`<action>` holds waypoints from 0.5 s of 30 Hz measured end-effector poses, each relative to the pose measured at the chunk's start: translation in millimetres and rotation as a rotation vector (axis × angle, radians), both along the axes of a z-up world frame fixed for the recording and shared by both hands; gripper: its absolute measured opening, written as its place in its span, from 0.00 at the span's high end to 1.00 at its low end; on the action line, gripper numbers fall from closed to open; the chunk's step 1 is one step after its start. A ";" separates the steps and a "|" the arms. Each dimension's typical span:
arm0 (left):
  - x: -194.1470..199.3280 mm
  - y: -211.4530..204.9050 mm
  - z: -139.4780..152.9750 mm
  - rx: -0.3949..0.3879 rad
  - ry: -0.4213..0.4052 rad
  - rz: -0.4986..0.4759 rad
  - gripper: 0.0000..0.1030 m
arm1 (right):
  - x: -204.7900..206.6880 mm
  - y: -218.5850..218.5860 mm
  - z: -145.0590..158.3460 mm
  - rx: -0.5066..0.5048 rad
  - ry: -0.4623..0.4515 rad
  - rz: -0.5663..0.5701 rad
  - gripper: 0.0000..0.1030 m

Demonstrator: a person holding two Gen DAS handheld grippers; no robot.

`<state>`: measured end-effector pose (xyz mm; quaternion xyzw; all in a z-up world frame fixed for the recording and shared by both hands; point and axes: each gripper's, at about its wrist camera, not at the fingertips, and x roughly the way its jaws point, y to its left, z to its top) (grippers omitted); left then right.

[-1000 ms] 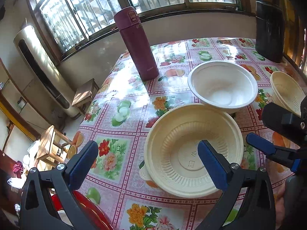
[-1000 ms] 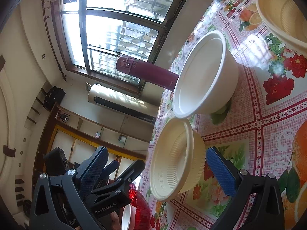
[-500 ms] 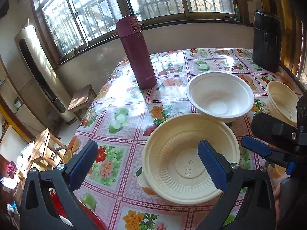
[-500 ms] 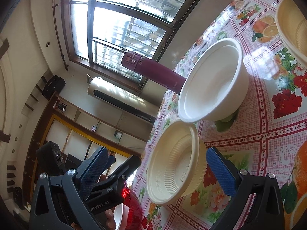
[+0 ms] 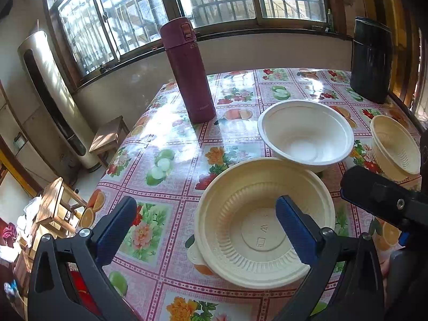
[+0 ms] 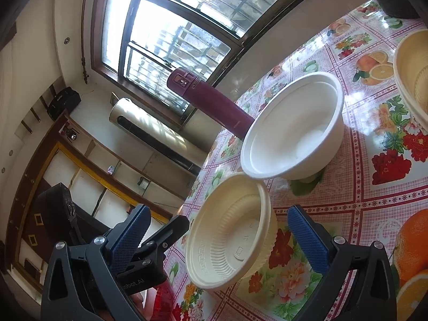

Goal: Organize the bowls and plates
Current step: 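Bring both grippers to the rim of the cream plastic bowl, then close the left gripper on the cream bowl rim while the right gripper grips it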

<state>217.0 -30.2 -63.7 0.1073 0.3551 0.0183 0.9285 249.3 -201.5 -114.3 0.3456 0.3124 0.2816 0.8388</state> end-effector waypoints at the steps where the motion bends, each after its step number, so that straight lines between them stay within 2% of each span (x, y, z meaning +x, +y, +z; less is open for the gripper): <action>1: 0.0 0.8 0.0 0.000 0.000 0.000 0.00 | -0.1 1.0 0.4 -0.010 0.000 0.000 0.01; 5: 3.4 3.8 -3.7 -0.032 0.029 -0.005 0.00 | 1.3 3.2 -2.9 -0.047 0.019 -0.006 0.04; 8: 10.7 10.5 -10.1 -0.119 0.102 -0.012 0.00 | 4.0 1.9 -6.9 -0.061 0.043 -0.013 0.13; 15: 25.4 28.5 -26.4 -0.304 0.249 0.007 0.00 | 9.9 -4.4 -15.2 -0.056 0.093 -0.031 0.24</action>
